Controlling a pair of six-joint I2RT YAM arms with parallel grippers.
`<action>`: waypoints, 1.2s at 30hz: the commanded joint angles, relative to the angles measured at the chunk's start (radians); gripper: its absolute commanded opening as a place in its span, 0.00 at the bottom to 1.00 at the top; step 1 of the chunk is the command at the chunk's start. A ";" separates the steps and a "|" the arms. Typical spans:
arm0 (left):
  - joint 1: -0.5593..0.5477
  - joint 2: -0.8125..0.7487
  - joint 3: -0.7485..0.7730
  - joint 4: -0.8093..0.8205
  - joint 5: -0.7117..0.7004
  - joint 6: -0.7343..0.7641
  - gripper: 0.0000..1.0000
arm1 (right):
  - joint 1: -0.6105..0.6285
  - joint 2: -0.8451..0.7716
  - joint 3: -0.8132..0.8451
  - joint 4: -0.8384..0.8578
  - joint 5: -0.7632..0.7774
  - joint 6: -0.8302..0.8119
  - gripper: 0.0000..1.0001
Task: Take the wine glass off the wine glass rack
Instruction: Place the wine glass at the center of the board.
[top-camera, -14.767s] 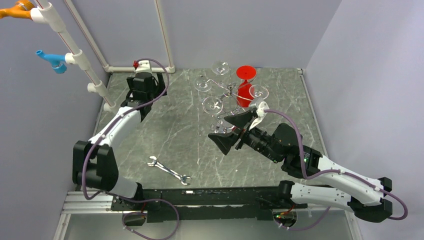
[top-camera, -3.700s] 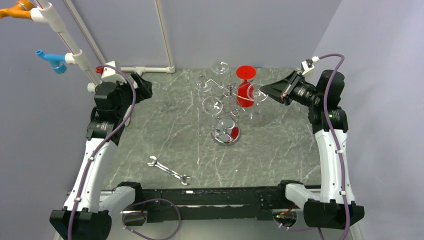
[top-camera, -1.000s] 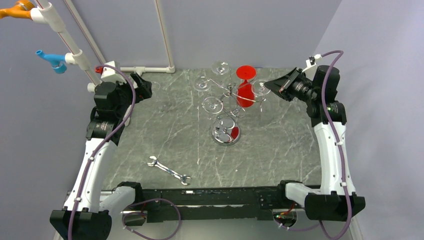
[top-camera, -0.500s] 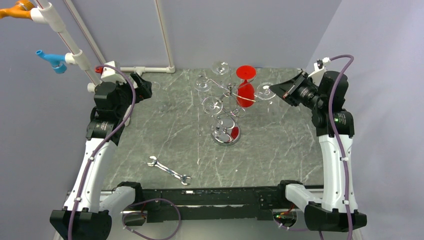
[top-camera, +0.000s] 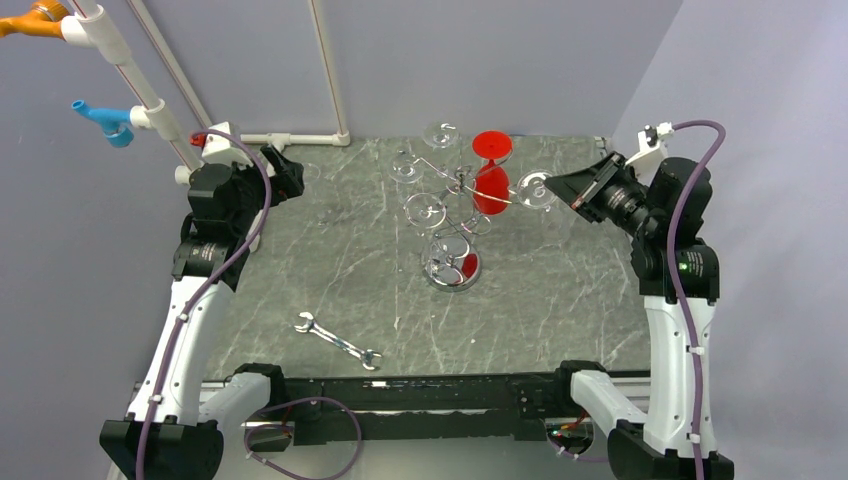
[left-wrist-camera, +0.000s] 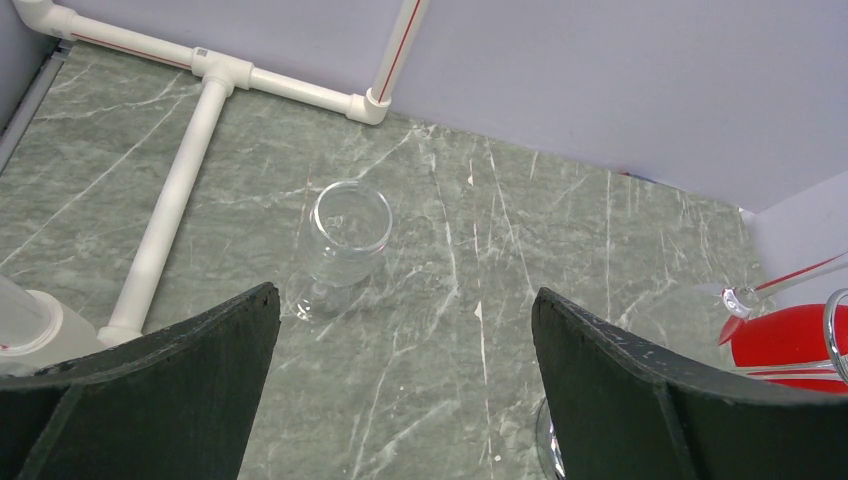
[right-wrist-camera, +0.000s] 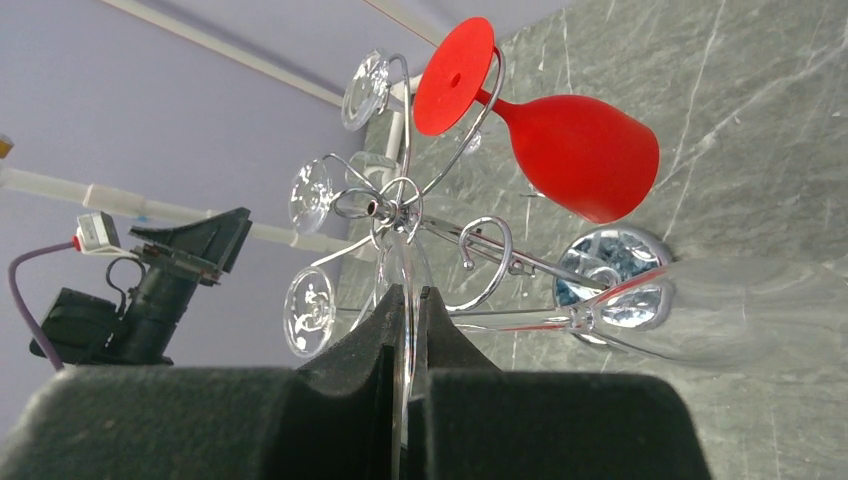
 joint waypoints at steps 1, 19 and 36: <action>0.004 0.005 0.039 0.034 0.003 -0.012 0.98 | -0.003 -0.013 0.043 -0.012 -0.001 -0.038 0.00; 0.004 0.008 0.040 0.035 0.001 -0.011 0.98 | 0.002 -0.021 0.000 -0.032 -0.206 -0.043 0.00; 0.003 0.023 0.061 0.035 0.084 -0.002 0.98 | 0.086 -0.058 -0.100 0.084 -0.395 0.037 0.00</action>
